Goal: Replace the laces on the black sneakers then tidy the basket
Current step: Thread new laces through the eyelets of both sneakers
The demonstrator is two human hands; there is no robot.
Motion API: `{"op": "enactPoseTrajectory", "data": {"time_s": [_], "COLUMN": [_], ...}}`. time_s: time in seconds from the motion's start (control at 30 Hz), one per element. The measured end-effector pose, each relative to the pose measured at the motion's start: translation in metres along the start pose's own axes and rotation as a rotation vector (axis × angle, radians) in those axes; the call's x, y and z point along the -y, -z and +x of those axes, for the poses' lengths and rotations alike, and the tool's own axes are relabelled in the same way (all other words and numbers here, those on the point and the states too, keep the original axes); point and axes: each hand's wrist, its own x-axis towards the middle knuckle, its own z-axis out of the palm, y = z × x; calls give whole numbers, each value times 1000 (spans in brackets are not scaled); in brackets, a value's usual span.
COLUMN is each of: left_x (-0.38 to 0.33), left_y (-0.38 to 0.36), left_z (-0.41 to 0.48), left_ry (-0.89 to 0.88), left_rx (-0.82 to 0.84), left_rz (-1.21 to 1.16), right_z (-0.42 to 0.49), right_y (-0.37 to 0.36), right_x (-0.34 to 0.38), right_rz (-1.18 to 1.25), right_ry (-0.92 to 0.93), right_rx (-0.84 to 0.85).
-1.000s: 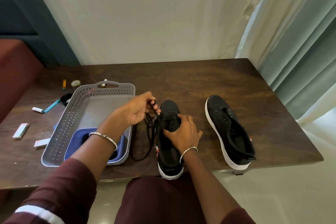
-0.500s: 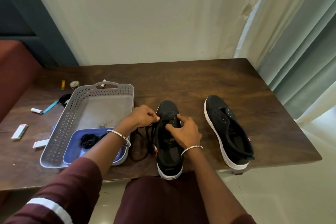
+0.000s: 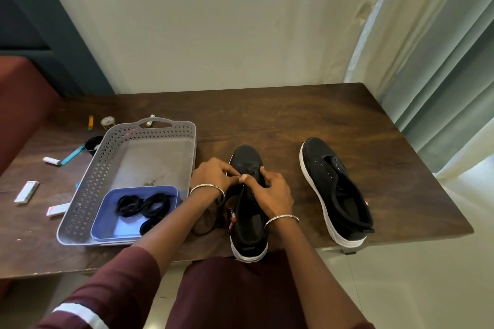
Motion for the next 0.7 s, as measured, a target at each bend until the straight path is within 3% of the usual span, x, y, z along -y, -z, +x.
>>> {"op": "enactPoseTrajectory", "data": {"time_s": [0.1,0.23,0.43,0.5,0.63,0.7], "left_x": [3,6,-1,-3,-7,-6], "left_y": [-2,7,30,31,21,13], "left_z": [-2,-4,-15,-12,-2,2], "left_ry": [-2,32,246,272,187,166], "left_rx": [-6,106,512,443,78,89], "left_rz": [-6,-43,9,-15,33,-9], "right_z": [-1,3,2,2,4,4], "right_y": [-2,2,6,5,3,3], "right_x": [2,-2,-7,-8,-8,-9], "right_rz": [-41,-54,-93,-84,-61,-53], "right_ry": [1,13,18,25,25,27], "right_rx": [10,36,52,47,44,43]}}
